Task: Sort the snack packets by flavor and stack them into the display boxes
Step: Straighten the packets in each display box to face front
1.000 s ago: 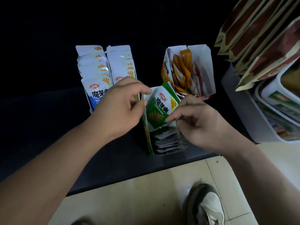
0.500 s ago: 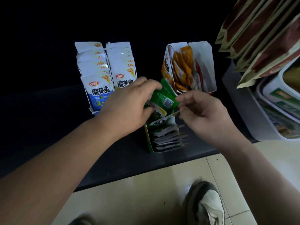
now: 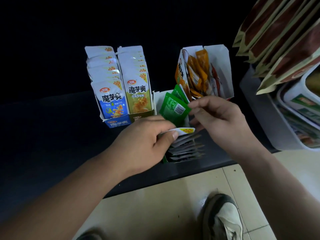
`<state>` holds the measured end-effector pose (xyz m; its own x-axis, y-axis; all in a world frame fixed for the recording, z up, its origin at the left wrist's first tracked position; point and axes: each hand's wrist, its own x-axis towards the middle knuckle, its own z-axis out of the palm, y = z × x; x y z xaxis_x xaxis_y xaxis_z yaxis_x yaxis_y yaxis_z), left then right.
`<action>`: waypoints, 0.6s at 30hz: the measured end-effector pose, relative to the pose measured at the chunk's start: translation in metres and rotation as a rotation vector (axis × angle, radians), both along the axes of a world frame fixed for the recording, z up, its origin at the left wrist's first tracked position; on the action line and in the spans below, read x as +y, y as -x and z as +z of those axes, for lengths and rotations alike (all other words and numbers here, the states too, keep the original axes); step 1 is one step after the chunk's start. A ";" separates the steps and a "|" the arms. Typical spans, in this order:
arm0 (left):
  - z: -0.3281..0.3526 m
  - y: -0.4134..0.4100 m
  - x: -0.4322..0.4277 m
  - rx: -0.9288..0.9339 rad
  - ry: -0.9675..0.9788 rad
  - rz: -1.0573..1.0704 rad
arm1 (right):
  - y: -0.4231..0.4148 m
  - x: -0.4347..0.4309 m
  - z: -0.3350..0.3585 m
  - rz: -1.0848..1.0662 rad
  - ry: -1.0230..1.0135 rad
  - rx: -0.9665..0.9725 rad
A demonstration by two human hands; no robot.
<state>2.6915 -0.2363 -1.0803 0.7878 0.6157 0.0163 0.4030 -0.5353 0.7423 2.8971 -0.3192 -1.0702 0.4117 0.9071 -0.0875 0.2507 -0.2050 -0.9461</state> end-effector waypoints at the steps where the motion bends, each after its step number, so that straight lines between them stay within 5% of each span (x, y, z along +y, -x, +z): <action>1: 0.000 0.000 -0.002 0.004 0.008 0.004 | 0.001 0.001 0.000 0.004 -0.008 -0.009; 6: 0.004 -0.003 -0.013 0.080 -0.004 -0.040 | 0.008 0.009 -0.001 0.028 -0.020 -0.118; 11: 0.005 0.004 -0.009 -0.035 0.018 0.138 | 0.009 0.022 -0.001 0.006 0.039 -0.358; 18: 0.015 -0.004 -0.009 -0.169 0.449 0.459 | 0.011 0.013 -0.001 0.029 0.006 -0.436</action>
<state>2.6955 -0.2450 -1.0652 0.4527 0.8641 -0.2198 0.3749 0.0391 0.9262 2.8864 -0.3060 -1.0717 0.3855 0.9189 0.0840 0.6325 -0.1969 -0.7491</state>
